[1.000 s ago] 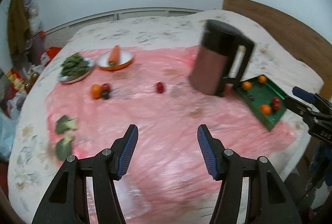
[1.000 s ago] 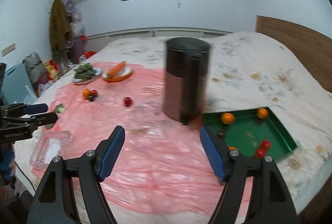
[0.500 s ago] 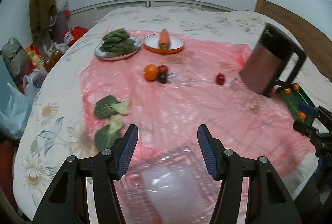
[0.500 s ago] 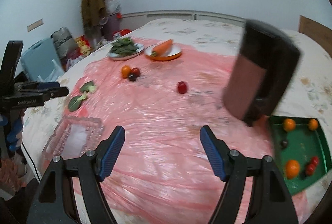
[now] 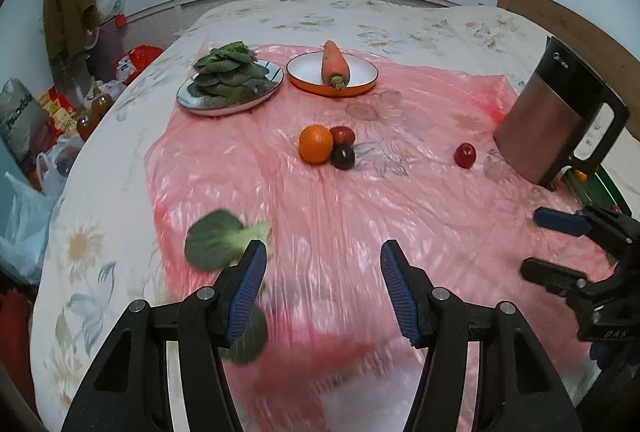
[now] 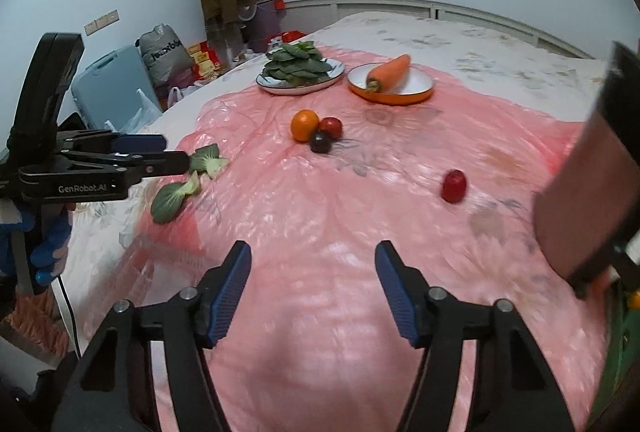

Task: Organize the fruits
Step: 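Move both open tools back toward the remaining fruit on the sheet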

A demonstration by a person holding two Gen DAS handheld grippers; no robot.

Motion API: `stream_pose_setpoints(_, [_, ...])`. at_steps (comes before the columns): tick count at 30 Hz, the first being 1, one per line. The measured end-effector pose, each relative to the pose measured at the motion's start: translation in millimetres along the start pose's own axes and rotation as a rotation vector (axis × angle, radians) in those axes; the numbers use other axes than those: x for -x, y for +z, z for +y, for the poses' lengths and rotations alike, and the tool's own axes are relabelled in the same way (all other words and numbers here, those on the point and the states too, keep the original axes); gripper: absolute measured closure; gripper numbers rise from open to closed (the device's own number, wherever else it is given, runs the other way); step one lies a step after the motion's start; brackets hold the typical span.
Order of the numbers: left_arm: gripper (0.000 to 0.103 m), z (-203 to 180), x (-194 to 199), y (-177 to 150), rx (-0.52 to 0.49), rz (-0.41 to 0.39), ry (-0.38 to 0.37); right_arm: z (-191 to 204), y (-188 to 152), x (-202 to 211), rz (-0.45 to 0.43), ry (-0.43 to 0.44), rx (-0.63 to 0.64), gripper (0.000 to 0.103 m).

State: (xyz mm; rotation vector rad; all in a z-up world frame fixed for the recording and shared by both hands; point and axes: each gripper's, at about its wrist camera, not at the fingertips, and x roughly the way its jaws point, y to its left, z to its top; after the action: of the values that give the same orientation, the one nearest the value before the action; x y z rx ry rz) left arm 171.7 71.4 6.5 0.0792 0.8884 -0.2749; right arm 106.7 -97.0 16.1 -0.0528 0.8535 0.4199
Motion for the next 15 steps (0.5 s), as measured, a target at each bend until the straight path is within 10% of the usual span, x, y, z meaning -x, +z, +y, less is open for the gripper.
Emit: stream_pose_setpoints(15, [0.050, 18.2, -96.5, 64.8, -0.003, 0.090, -0.016, -2.7, 54.7, -116.0, 0.062, 0.062, 0.048, 0.039])
